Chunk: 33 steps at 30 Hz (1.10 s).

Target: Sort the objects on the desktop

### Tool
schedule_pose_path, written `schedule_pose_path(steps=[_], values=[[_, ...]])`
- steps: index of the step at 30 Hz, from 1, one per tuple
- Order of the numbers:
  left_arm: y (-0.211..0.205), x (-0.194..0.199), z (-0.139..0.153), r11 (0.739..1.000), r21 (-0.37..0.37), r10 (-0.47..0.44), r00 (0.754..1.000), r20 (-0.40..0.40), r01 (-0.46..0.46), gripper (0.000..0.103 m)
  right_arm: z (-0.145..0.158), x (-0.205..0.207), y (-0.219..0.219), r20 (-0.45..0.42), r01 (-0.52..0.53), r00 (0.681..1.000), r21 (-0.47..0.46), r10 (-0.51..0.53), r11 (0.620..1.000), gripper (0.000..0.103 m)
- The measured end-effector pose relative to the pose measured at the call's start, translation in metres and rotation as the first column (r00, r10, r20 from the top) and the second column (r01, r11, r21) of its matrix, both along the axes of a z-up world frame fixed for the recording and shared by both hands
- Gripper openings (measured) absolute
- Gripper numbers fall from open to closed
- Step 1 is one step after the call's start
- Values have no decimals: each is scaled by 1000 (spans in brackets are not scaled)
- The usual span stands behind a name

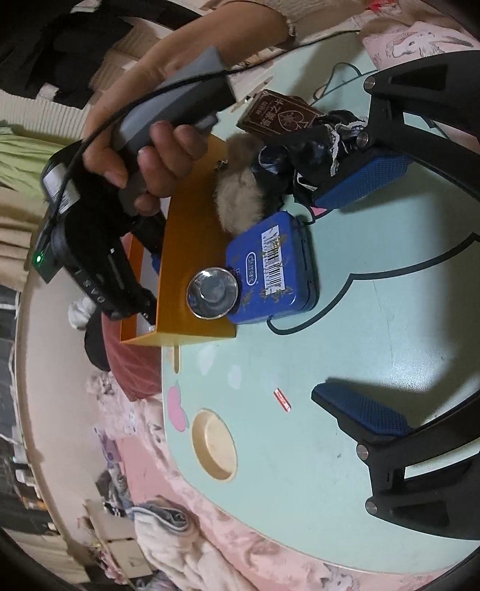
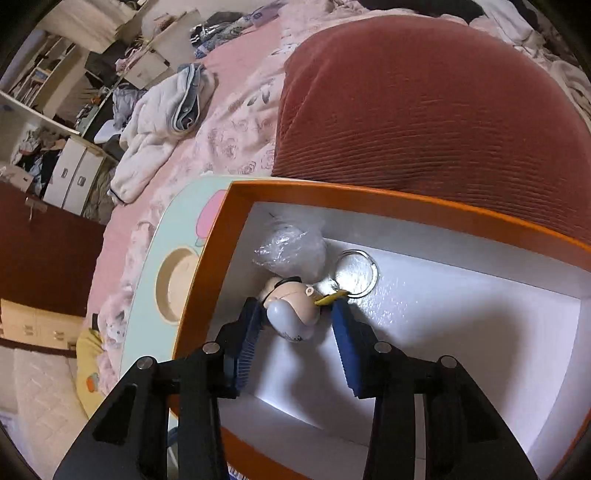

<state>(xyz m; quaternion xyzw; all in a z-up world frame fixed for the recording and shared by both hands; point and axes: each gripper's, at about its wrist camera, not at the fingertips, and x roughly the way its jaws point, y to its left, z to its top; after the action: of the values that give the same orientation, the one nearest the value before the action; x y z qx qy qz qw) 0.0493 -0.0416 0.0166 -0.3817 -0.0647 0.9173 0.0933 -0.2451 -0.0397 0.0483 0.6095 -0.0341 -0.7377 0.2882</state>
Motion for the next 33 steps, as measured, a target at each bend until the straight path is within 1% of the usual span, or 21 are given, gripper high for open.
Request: schedule_pose_path(steps=[4, 6, 9, 12, 14, 16, 18, 19, 20, 23, 24, 26, 27, 28, 29, 30, 31, 32, 33], values=[[-1, 1, 0, 1000, 8, 0, 1000, -1, 0, 95, -2, 4, 19, 1, 48, 999, -59, -48, 997, 40], [-3, 0, 0, 1000, 14, 2, 1000, -1, -2, 95, 7, 12, 37, -48, 74, 996, -100, -79, 992, 40], [-5, -1, -1, 1000, 27, 7, 1000, 0, -7, 95, 27, 23, 59, -110, 77, 989, -191, -99, 979, 40], [-10, -3, -1, 999, 49, 13, 1000, 12, -14, 95, 61, 51, 87, -221, 17, 972, -291, -85, 957, 41], [-16, -4, 2, 997, 77, 19, 1000, 13, -20, 95, 76, 73, 101, -269, -43, 962, -336, -52, 941, 41], [-23, -6, 7, 995, 99, 29, 1000, 2, -29, 95, 86, 94, 114, -296, -95, 955, -366, -19, 926, 41], [-29, -11, 13, 994, 79, 75, 997, -9, -74, 95, 86, 113, 122, -300, -125, 954, -365, 10, 923, 41], [-32, -13, 16, 993, 69, 92, 996, -17, -91, 92, 83, 123, 124, -301, -141, 953, -359, 29, 923, 41], [-35, -16, 21, 993, 73, 98, 995, -27, -96, 87, 81, 128, 122, -301, -153, 953, -352, 43, 923, 41], [-41, -30, 35, 991, 106, 92, 995, -36, -88, 79, 68, 144, 120, -320, -173, 944, -294, 74, 940, 41], [-42, -35, 39, 990, 112, 86, 996, -37, -81, 77, 63, 146, 118, -337, -161, 939, -257, 68, 953, 41], [-42, -48, 51, 990, 122, 74, 996, -45, -68, 70, 57, 149, 118, -370, -129, 927, -179, 54, 975, 42], [-41, -53, 57, 990, 125, 69, 996, -51, -63, 68, 56, 152, 119, -377, -118, 925, -168, 47, 979, 42], [-40, -58, 62, 991, 124, 63, 996, -56, -55, 63, 57, 152, 123, -382, -107, 924, -171, 34, 979, 42], [-38, -60, 66, 992, 120, 54, 997, -60, -47, 56, 56, 151, 129, -383, -96, 924, -193, 15, 976, 42], [-34, -68, 72, 994, 104, 42, 997, -63, -35, 53, 56, 149, 136, -381, -84, 925, -221, -6, 972, 43], [-32, -72, 76, 996, 90, 34, 997, -63, -29, 46, 55, 148, 142, -376, -71, 926, -244, -27, 967, 46], [-26, -81, 81, 999, 52, 21, 998, -60, -18, 38, 55, 149, 147, -371, -59, 927, -262, -44, 963, 48], [-22, -87, 85, 1000, 24, 13, 998, -54, -12, 35, 54, 149, 153, -367, -48, 928, -278, -60, 959, 49]])
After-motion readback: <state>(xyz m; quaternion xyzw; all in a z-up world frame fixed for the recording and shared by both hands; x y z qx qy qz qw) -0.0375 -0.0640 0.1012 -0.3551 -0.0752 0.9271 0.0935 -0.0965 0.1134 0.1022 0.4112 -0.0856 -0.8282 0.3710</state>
